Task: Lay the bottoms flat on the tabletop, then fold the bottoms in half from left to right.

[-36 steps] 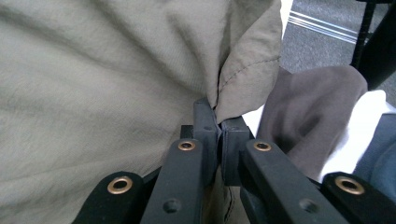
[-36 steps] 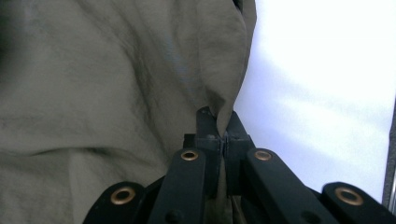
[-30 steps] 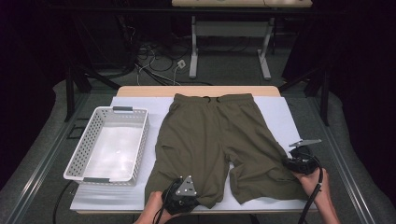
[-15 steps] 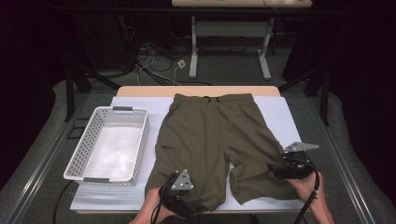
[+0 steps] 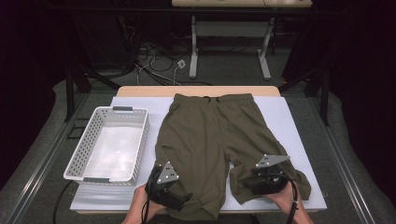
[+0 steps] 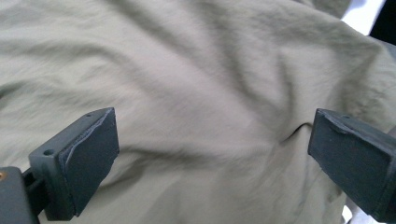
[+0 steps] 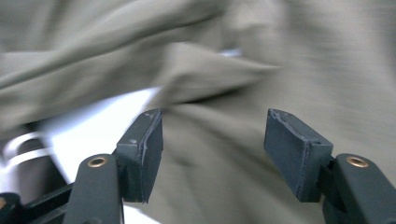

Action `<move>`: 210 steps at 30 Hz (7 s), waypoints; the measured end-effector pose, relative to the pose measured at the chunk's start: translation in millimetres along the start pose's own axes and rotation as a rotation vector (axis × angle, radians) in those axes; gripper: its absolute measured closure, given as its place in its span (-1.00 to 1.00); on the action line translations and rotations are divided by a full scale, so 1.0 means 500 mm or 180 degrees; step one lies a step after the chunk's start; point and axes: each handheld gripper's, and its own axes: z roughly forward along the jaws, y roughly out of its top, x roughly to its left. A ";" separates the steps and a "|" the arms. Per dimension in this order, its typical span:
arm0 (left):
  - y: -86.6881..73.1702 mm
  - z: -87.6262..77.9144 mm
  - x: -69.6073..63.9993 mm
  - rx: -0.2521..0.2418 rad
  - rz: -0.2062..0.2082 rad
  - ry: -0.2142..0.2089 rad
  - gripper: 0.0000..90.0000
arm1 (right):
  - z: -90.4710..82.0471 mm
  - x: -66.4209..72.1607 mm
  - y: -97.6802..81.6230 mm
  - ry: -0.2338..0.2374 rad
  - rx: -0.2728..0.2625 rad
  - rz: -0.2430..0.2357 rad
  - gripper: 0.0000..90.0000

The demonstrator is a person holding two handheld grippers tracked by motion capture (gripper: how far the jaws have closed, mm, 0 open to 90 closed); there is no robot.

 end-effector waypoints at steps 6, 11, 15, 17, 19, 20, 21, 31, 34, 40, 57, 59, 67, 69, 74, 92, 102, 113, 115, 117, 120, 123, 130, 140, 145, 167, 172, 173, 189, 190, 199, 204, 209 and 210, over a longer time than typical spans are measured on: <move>-0.013 -0.007 0.008 0.0075 -0.0054 0.0138 -0.95 | 0.050 0.051 0.008 0.0079 0.0269 -0.0315 0.39; -0.017 -0.013 0.010 0.0056 -0.0106 0.0224 -0.95 | 0.057 0.052 0.005 0.0128 0.0361 -0.0368 0.98; -0.026 -0.017 0.011 0.0045 -0.0167 0.0280 -0.95 | 0.043 0.056 0.001 0.0288 0.0387 -0.0341 0.99; -0.033 -0.021 0.011 0.0072 -0.0176 0.0322 -0.95 | 0.037 0.061 -0.004 0.0374 0.0463 -0.0349 0.99; -0.038 -0.024 0.011 0.0072 -0.0198 0.0354 -0.95 | 0.035 0.065 -0.008 0.0421 0.0484 -0.0395 0.99; -0.040 -0.026 0.012 0.0063 -0.0221 0.0371 -0.95 | 0.034 0.068 -0.009 0.0427 0.0525 -0.0428 0.98; -0.042 -0.027 0.013 0.0063 -0.0221 0.0392 -0.95 | 0.033 0.068 -0.009 0.0427 0.0527 -0.0416 0.97; -0.060 -0.036 0.012 0.0124 -0.0332 0.0494 -0.95 | 0.008 0.040 0.007 0.0265 0.0049 -0.0190 -0.45; -0.064 -0.037 0.009 0.0137 -0.0348 0.0501 -0.94 | 0.003 0.029 0.011 0.0208 -0.0032 -0.0150 -0.58; -0.074 -0.041 0.005 0.0140 -0.0401 0.0528 -0.94 | -0.007 0.021 0.033 0.0067 -0.0196 -0.0148 -0.65; -0.105 -0.053 0.005 0.0209 -0.0523 0.0669 -0.89 | 0.018 -0.021 0.094 -0.0090 -0.0476 -0.0132 -0.69; -0.106 -0.051 0.005 0.0233 -0.0514 0.0656 -0.89 | 0.013 -0.022 0.093 -0.0143 -0.0514 -0.0127 -0.68; -0.108 -0.049 0.006 0.0253 -0.0553 0.0671 -0.88 | 0.012 -0.026 0.084 -0.0165 -0.0546 -0.0111 -0.68; -0.107 -0.052 0.007 0.0252 -0.0568 0.0675 -0.87 | 0.011 -0.027 0.083 -0.0161 -0.0545 -0.0100 -0.68; -0.111 -0.059 0.009 0.0272 -0.0660 0.0730 -0.72 | 0.009 -0.027 0.084 -0.0162 -0.0530 -0.0129 -0.68; -0.137 -0.052 0.026 0.0451 -0.0825 0.0742 -0.09 | 0.018 -0.028 0.087 -0.0137 -0.0499 -0.0161 -0.68; -0.142 -0.048 0.032 0.0253 -0.0788 0.0626 0.95 | 0.026 -0.025 0.089 -0.0078 -0.0454 -0.0203 -0.68; -0.128 -0.051 0.013 0.0329 -0.0635 0.0702 0.25 | 0.025 -0.027 0.089 -0.0109 -0.0453 -0.0213 -0.68; -0.126 -0.057 0.014 0.0334 -0.0654 0.0786 -0.02 | 0.024 -0.026 0.089 -0.0125 -0.0455 -0.0206 -0.68; -0.127 -0.059 0.018 0.0436 -0.0717 0.0794 -0.18 | 0.024 -0.026 0.089 -0.0129 -0.0459 -0.0203 -0.68; -0.130 -0.053 0.020 0.0499 -0.0774 0.0831 -0.35 | 0.024 -0.026 0.090 -0.0131 -0.0464 -0.0237 -0.68; -0.131 -0.046 0.023 0.0545 -0.0817 0.0811 -0.40 | 0.024 -0.025 0.089 -0.0130 -0.0460 -0.0217 -0.68; -0.133 -0.040 0.017 0.0335 -0.0710 0.0675 0.27 | 0.025 -0.024 0.089 -0.0122 -0.0466 -0.0225 -0.68; -0.117 -0.035 0.009 0.0174 -0.0611 0.0487 0.86 | 0.030 -0.025 0.091 -0.0128 -0.0429 -0.0209 -0.68; -0.095 -0.046 -0.012 0.0008 -0.0431 0.0494 0.86 | 0.031 -0.027 0.095 -0.0123 -0.0449 -0.0170 -0.68; -0.005 -0.011 -0.064 -0.0179 0.0059 0.0191 0.86 | 0.056 -0.003 0.162 0.0000 -0.0477 -0.0134 -0.72; 0.007 0.000 -0.072 -0.0192 0.0117 0.0138 0.85 | 0.077 0.010 0.187 0.0073 -0.0456 -0.0189 -0.72; 0.010 0.000 -0.073 -0.0183 0.0135 0.0107 0.86 | 0.079 0.012 0.190 0.0089 -0.0441 -0.0194 -0.72; 0.031 0.031 -0.091 -0.0246 0.0220 0.0012 0.86 | 0.138 0.046 0.247 0.0315 -0.0342 -0.0197 -0.69; 0.032 0.032 -0.090 -0.0232 0.0260 0.0016 0.86 | 0.143 0.048 0.249 0.0353 -0.0342 -0.0180 -0.69; 0.034 0.049 -0.105 -0.0292 0.0293 -0.0026 0.85 | 0.188 0.085 0.248 0.0726 -0.0166 -0.0100 -0.47; 0.037 0.046 -0.103 -0.0352 0.0317 -0.0037 0.85 | 0.207 0.097 0.244 0.0743 -0.0073 -0.0068 0.32; 0.039 0.043 -0.098 -0.0413 0.0279 -0.0017 0.85 | 0.208 0.095 0.241 0.0726 -0.0079 -0.0037 0.92; 0.039 0.043 -0.097 -0.0435 0.0271 0.0000 0.85 | 0.208 0.095 0.240 0.0706 -0.0112 -0.0032 0.96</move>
